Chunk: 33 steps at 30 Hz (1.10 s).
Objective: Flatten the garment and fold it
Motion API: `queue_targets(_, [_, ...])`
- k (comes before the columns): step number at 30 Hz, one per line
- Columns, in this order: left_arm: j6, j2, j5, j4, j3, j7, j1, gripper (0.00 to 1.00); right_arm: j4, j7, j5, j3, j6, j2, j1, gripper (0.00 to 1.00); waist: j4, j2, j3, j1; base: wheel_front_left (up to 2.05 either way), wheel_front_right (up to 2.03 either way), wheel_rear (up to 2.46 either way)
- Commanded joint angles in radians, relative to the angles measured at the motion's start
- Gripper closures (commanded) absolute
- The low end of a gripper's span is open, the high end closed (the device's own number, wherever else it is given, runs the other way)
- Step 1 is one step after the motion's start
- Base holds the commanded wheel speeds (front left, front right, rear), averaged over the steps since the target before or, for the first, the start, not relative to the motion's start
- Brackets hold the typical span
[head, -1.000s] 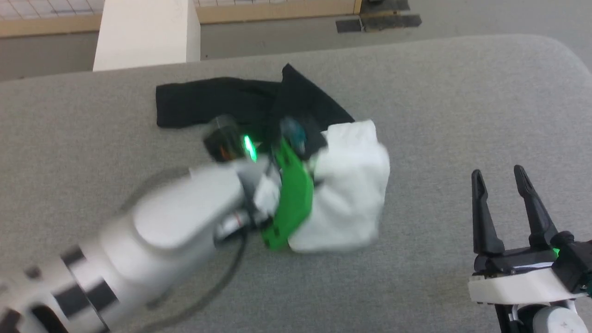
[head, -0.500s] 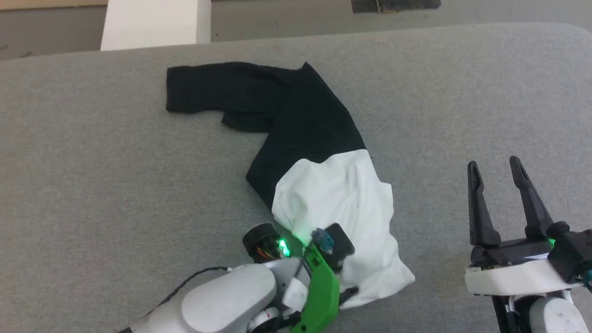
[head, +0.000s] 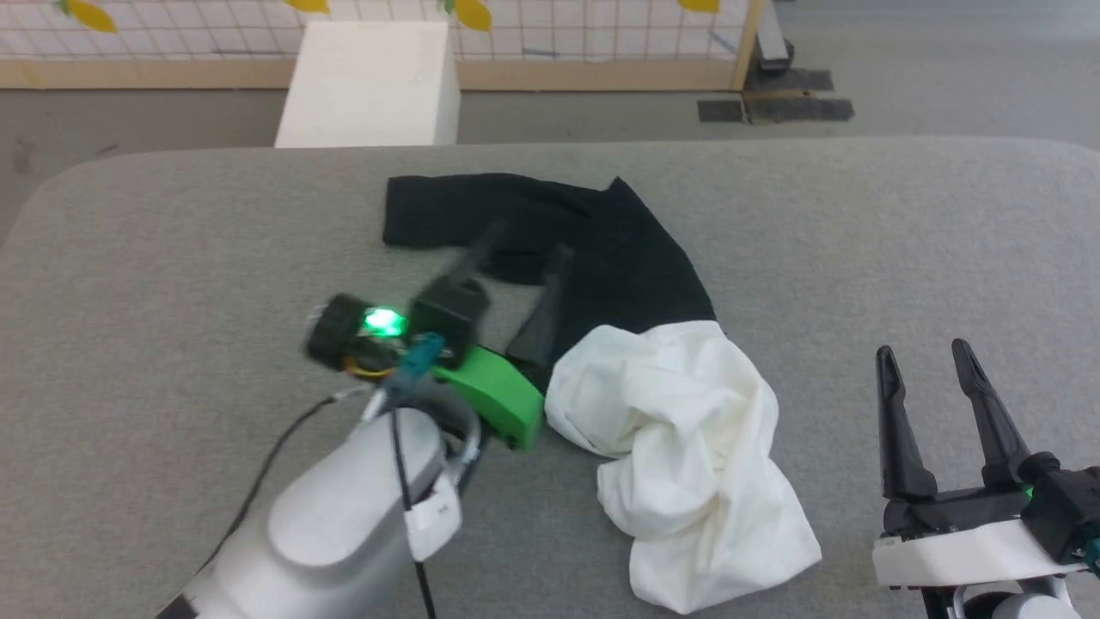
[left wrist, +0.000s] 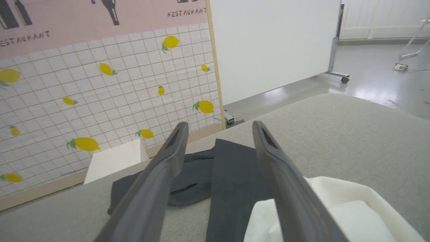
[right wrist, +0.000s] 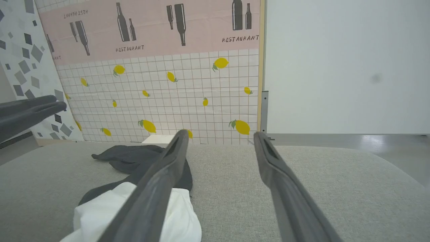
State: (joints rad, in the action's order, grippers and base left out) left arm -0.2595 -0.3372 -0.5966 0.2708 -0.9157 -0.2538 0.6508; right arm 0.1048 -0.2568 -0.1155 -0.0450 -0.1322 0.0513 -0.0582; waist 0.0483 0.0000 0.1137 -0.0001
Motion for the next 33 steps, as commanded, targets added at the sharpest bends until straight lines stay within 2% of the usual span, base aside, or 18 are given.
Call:
queue_targets(1, [-0.038,-0.001,0.029,-0.029,0.052,-0.007,-0.037,0.0,0.003,-0.005,-0.001,-0.004,0.002,-0.001,-0.011,0.0,0.024,0.0,-0.019,0.0001,0.0,0.0,0.0])
queue_targets(3, [-0.088,0.004,0.069,-0.083,0.158,-0.007,-0.092,0.0,0.004,-0.005,0.0,-0.008,0.002,-0.001,-0.015,0.0,0.031,0.0,-0.023,0.0001,0.0,0.0,0.0])
queue_targets(6, [-0.132,0.002,0.149,-0.145,0.298,-0.008,-0.187,0.0,0.002,-0.005,0.002,-0.009,0.002,-0.001,-0.018,0.0,0.034,0.0,-0.03,0.0001,0.0,0.0,0.0])
queue_targets(10, [-0.141,0.026,0.233,-0.195,0.451,-0.008,-0.321,0.0,-0.003,-0.005,0.0,-0.016,0.002,-0.001,-0.024,0.0,0.031,0.0,-0.043,0.0001,0.0,0.0,0.0])
queue_targets(14, [-0.102,0.062,0.296,-0.204,0.557,-0.008,-0.436,0.0,-0.014,-0.005,-0.004,-0.015,0.002,-0.001,-0.033,0.0,0.022,0.0,-0.06,0.0001,0.0,0.0,0.0])
queue_targets(15, [-0.048,0.09,0.344,-0.198,0.599,-0.008,-0.509,0.0,-0.019,-0.005,-0.008,-0.015,0.002,-0.001,-0.042,0.0,0.017,0.0,-0.072,0.0001,0.0,0.0,0.0])
queue_targets(18, [-0.008,0.124,0.38,-0.193,0.641,-0.008,-0.56,0.0,-0.02,-0.005,-0.01,-0.021,0.002,-0.001,-0.053,0.0,0.018,0.0,-0.081,0.0001,0.0,0.0,0.0])
queue_targets(22, [0.039,0.162,0.423,-0.186,0.679,-0.008,-0.595,0.0,-0.019,-0.005,-0.008,-0.03,0.002,-0.001,-0.062,0.0,0.023,0.0,-0.088,0.0001,0.0,0.0,0.0])
queue_targets(27, [0.074,0.196,0.464,-0.183,0.728,-0.008,-0.6,0.0,-0.003,-0.005,-0.009,-0.073,0.002,-0.001,-0.043,0.0,0.039,0.0,-0.082,0.0001,0.0,0.0,0.0])
queue_targets(28, [0.094,0.209,0.485,-0.19,0.753,-0.008,-0.585,0.0,0.014,-0.005,-0.01,-0.121,0.002,-0.001,0.017,0.0,0.06,0.0,-0.06,0.0001,0.0,0.0,0.0])
queue_targets(33, [0.115,0.229,0.505,-0.198,0.787,-0.008,-0.561,0.0,-0.004,-0.005,-0.025,-0.124,0.002,0.073,0.213,0.0,0.094,0.0,-0.013,0.0001,0.0,0.0,0.0])
